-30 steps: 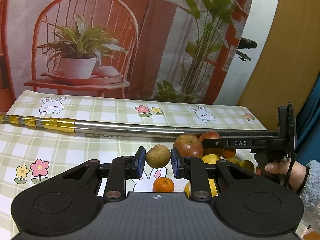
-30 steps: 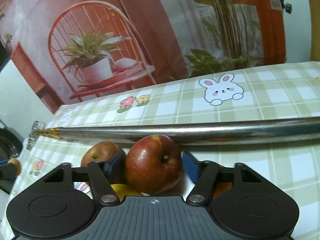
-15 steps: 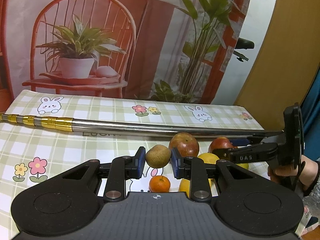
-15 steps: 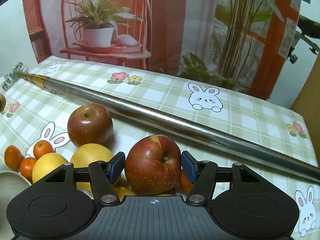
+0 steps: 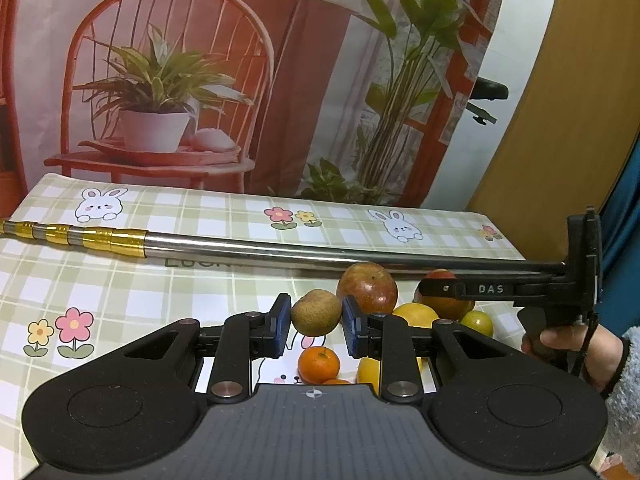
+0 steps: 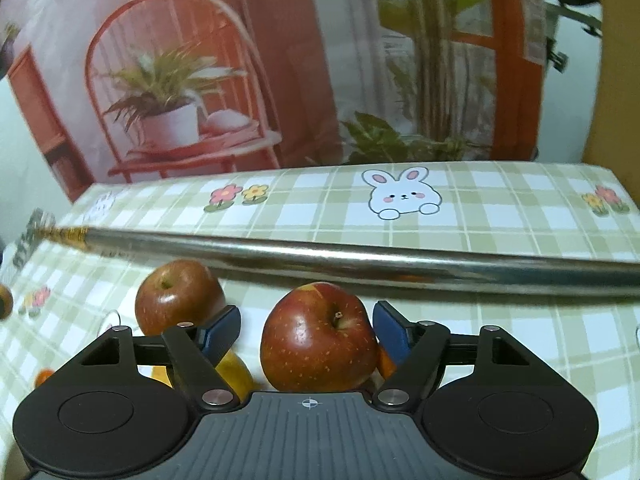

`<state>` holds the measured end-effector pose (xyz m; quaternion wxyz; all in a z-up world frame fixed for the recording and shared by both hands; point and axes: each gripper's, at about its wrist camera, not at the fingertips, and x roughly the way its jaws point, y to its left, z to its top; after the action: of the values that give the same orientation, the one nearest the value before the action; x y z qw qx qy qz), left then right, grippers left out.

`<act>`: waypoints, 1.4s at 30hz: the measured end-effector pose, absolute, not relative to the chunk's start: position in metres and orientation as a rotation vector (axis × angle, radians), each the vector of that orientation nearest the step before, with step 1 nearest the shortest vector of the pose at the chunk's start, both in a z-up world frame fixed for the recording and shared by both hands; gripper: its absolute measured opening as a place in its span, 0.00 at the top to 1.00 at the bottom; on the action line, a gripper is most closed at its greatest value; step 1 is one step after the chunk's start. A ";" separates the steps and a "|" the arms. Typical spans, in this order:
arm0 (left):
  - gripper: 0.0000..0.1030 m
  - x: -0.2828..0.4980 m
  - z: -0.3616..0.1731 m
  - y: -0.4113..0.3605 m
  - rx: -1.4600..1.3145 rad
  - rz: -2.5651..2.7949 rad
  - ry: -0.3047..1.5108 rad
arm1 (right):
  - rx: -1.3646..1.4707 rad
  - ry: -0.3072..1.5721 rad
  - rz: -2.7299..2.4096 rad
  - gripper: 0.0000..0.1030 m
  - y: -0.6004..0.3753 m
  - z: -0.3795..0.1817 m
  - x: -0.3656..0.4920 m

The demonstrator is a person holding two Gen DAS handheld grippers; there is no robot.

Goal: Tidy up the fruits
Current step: 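Lift the brown fruit with left tool while right tool carries the apple toward the white plate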

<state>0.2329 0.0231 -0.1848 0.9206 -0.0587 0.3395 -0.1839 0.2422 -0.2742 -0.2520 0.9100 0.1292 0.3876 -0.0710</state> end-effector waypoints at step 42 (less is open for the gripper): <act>0.72 0.156 -0.182 0.040 -0.135 -0.345 0.729 | 0.242 0.668 -0.113 0.44 -0.204 -0.209 0.141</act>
<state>0.1564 0.0401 -0.1821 0.9176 -0.0655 0.3545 -0.1676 0.1410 -0.2044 -0.2088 0.9361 0.1186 0.3266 -0.0551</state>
